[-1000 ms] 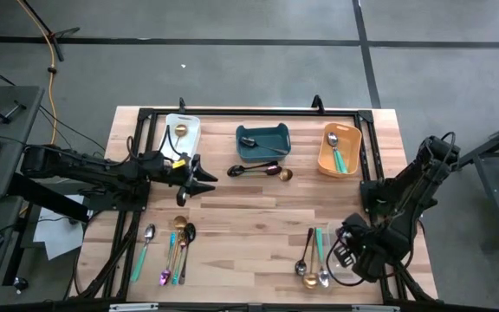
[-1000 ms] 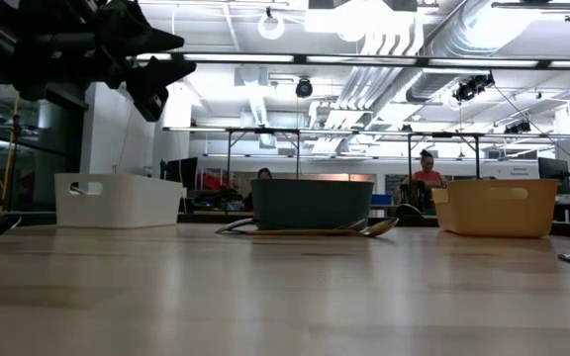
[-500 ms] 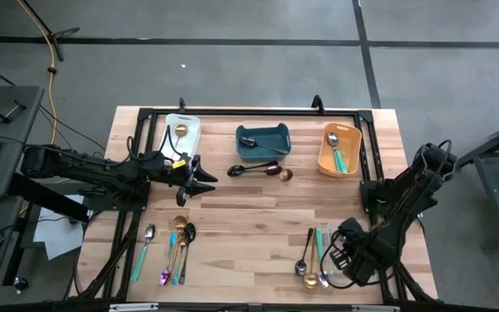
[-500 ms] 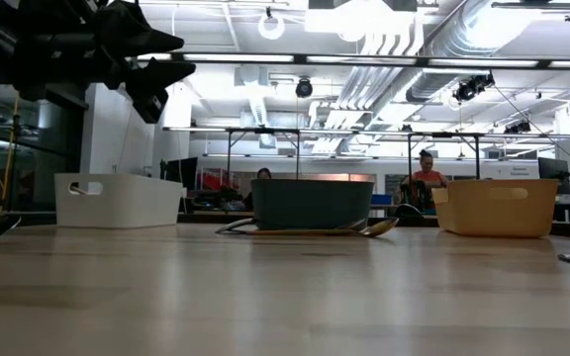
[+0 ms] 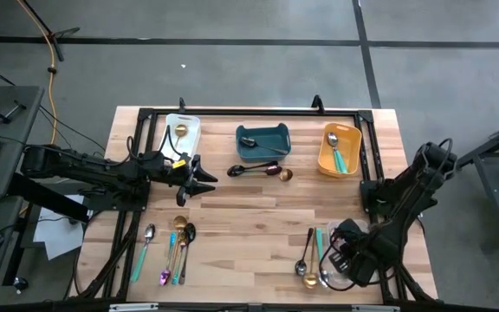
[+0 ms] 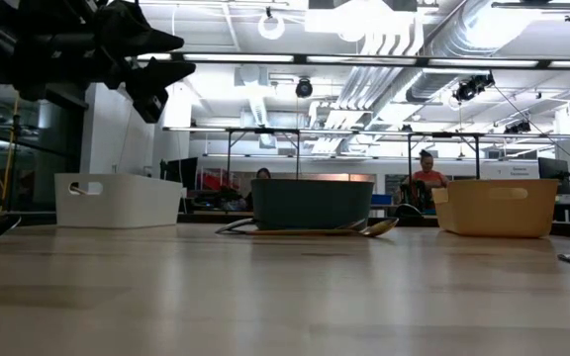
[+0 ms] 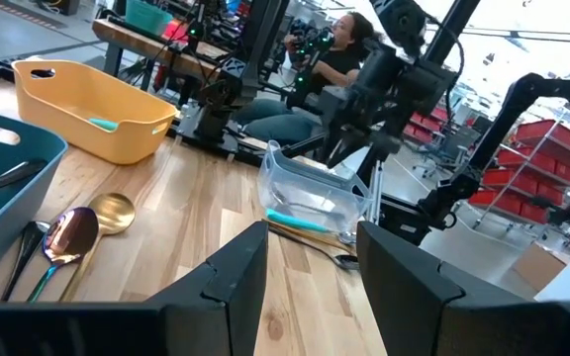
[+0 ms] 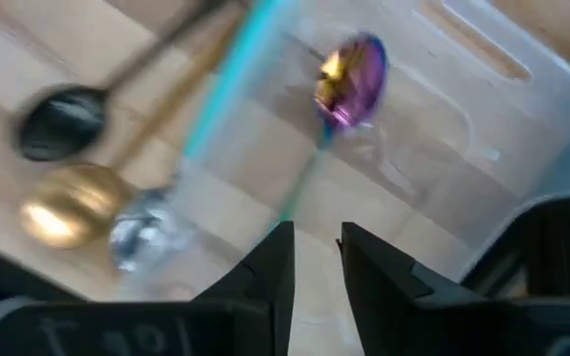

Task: Sort silverware by color (type)
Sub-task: Put the light green spoon into the orange bin

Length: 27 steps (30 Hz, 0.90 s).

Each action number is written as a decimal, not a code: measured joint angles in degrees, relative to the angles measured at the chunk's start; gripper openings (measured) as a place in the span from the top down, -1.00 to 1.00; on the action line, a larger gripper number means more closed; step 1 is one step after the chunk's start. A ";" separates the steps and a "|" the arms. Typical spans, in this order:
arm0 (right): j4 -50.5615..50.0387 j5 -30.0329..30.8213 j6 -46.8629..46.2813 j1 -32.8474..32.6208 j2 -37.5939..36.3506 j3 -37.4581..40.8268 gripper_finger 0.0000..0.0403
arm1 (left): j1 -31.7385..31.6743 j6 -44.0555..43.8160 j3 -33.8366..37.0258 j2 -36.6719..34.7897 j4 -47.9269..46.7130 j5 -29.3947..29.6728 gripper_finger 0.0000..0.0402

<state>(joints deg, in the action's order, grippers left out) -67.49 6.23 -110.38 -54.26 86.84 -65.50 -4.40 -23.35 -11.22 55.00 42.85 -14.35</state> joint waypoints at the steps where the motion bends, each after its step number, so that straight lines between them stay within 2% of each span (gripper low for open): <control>1: -0.42 2.53 0.57 0.00 -0.13 -0.79 0.60 | 0.00 0.00 0.00 0.00 0.00 0.00 0.26; 5: 2.67 18.32 5.98 0.00 -0.27 -3.97 0.59 | 0.00 0.70 0.00 0.00 0.04 0.00 0.26; 8: 10.26 32.87 13.43 0.70 -0.27 -3.98 0.59 | 0.00 1.49 0.00 0.00 0.04 -0.02 0.26; 9: 13.59 36.25 16.33 1.30 -0.29 -3.52 0.59 | 0.00 1.57 0.00 0.00 0.04 -0.02 0.26; 11: 19.64 38.50 23.39 3.43 -0.21 -2.03 0.59 | 0.00 1.99 0.00 0.00 0.05 -0.02 0.26; 15: 35.93 38.55 40.48 9.60 1.05 2.94 0.59 | 0.00 3.95 0.00 0.00 0.30 0.01 0.26; 17: 46.59 36.44 48.74 13.56 1.95 6.86 0.59 | 0.00 4.77 0.00 0.00 0.53 0.04 0.26; 23: 85.46 23.73 71.71 27.83 5.61 21.52 0.59 | 0.00 6.02 0.00 0.01 0.60 0.07 0.26; 27: 111.40 14.63 84.50 37.30 9.36 28.18 0.59 | 0.00 7.15 0.00 0.00 0.43 0.04 0.26</control>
<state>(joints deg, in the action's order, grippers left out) 43.92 20.86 -25.88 -16.96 96.20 -37.31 -4.40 -16.21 -11.22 55.00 43.28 -14.31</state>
